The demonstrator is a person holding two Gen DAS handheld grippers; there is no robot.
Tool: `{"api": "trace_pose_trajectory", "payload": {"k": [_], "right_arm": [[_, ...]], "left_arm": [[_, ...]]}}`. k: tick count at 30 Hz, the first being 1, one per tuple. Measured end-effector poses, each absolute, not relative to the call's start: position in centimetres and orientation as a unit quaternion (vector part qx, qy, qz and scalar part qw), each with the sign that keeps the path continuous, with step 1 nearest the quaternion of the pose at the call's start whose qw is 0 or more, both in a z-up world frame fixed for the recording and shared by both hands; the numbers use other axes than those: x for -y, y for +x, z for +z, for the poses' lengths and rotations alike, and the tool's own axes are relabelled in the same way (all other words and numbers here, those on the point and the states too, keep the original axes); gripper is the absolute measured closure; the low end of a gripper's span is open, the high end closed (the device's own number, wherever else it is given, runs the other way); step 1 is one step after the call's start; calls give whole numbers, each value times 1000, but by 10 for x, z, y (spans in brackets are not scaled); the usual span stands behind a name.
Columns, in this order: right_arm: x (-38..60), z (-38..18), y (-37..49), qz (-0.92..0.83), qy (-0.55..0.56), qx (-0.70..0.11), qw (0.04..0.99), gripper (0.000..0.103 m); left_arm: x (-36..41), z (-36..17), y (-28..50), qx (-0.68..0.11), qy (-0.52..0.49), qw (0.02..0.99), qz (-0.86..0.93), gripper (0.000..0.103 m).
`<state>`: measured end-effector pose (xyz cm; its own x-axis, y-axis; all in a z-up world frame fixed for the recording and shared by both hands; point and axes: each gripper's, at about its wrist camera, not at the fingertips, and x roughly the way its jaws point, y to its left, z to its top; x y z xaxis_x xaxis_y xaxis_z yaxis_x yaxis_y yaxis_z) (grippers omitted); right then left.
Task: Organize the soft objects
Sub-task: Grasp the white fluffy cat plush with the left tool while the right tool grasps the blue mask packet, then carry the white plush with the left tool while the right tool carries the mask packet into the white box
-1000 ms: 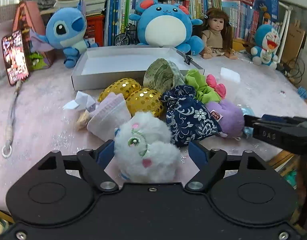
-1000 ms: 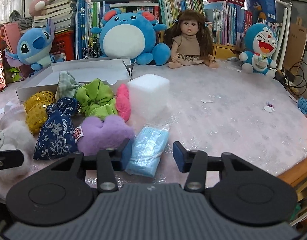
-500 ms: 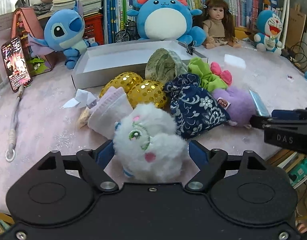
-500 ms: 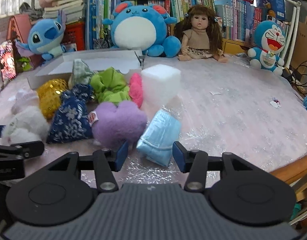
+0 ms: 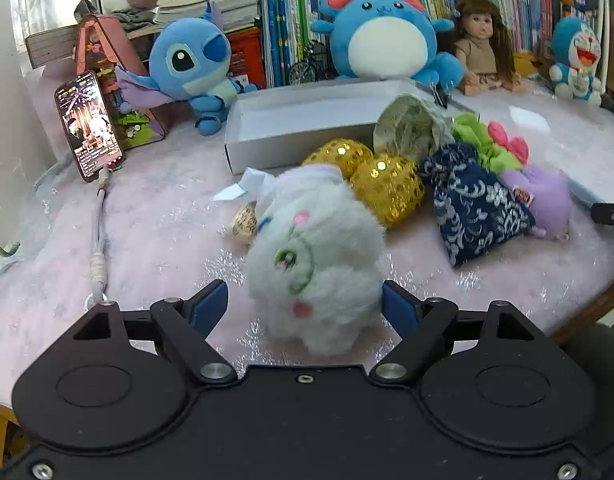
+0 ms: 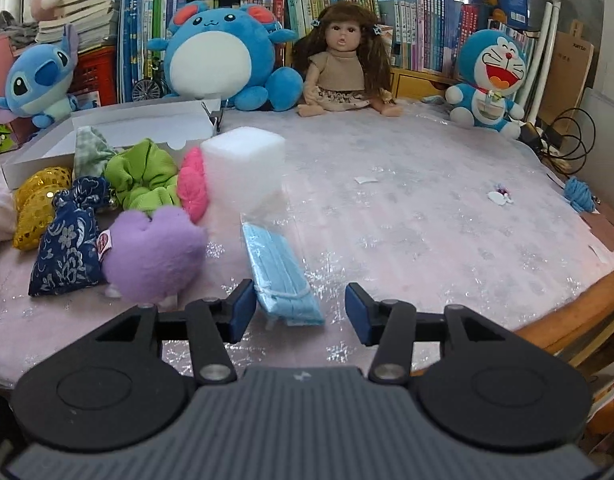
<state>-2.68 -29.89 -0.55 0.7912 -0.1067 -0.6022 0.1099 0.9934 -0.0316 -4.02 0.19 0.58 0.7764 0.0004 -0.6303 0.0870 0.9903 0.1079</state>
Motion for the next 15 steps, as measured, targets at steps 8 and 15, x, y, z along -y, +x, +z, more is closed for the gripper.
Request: {"api": "trace_pose_trajectory", "payload": {"k": [8, 15], "right_arm": [[306, -7, -15, -18, 24, -306, 952, 36], [306, -15, -6, -19, 14, -305, 952, 36]], "left_arm": [[5, 12, -34, -317, 30, 947, -38, 17], [8, 6, -29, -319, 27, 947, -24, 22]]}}
